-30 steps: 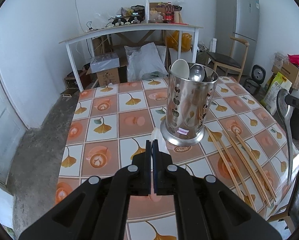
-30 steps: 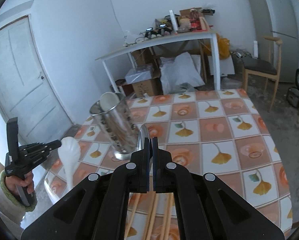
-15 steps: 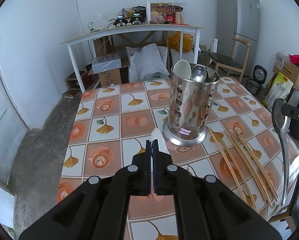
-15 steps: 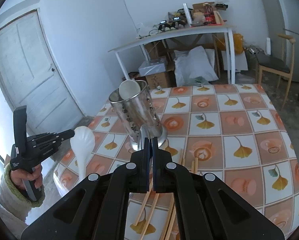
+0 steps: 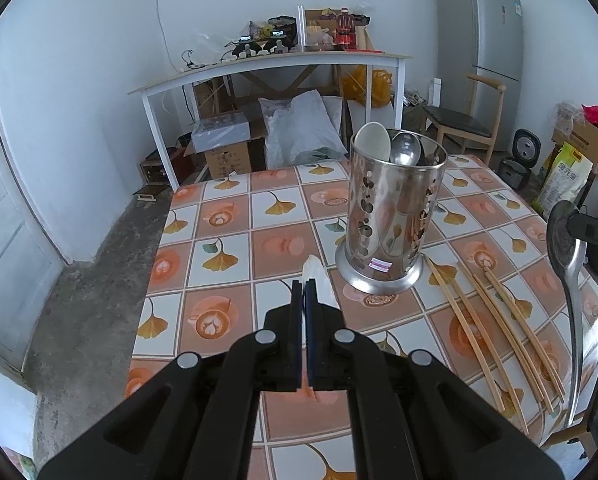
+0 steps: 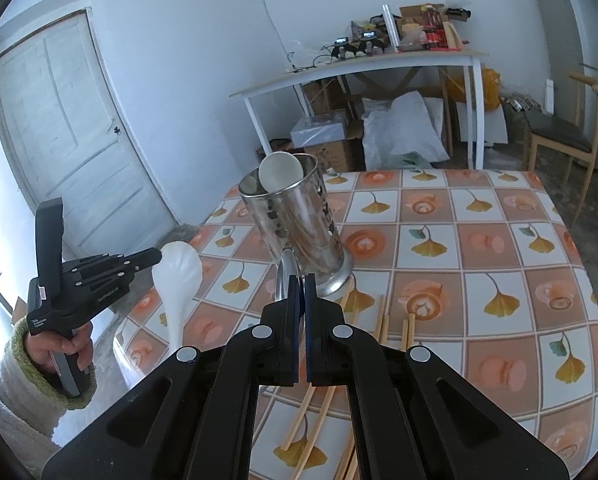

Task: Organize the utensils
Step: 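Carry the white spoon toward the steel holder with the left tool while the right carries the steel spoon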

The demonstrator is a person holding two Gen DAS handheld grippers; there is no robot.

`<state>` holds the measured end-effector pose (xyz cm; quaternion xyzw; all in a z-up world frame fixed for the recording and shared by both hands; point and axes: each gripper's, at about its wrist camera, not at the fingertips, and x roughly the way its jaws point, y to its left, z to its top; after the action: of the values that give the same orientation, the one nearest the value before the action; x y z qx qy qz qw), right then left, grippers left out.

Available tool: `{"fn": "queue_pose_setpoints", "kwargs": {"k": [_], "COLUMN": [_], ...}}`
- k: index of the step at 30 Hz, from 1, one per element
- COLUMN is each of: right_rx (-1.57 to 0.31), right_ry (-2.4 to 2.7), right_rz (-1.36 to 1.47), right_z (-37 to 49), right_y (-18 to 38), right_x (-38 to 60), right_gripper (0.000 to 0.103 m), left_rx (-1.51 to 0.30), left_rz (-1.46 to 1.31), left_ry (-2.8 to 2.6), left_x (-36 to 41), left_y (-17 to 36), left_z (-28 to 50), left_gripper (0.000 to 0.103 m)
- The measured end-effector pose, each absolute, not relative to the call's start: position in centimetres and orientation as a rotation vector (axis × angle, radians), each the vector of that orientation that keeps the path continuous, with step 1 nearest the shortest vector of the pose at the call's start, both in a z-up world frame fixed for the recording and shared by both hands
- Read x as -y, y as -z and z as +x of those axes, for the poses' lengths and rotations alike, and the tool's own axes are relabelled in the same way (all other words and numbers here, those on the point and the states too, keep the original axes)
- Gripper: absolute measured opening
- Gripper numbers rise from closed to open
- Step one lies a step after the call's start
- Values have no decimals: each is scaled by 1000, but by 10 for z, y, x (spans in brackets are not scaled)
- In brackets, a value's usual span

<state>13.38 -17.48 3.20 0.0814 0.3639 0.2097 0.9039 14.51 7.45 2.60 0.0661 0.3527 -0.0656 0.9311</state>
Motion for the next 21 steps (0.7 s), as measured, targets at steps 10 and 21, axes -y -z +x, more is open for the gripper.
{"fn": "queue_pose_setpoints", "kwargs": {"k": [10, 21], "right_rx": [-757, -751], "right_ry": [-430, -428], "right_rz": [171, 210], "right_z": [133, 133], "right_y": [-31, -28], "right_x": [167, 167], "right_gripper": [1, 1], "left_rx": [-673, -499], "left_rz": [103, 79], "left_ry": [122, 109], "left_x": [-83, -88], "left_y": [-38, -98], "left_z": [146, 157], "left_gripper": [1, 1]}}
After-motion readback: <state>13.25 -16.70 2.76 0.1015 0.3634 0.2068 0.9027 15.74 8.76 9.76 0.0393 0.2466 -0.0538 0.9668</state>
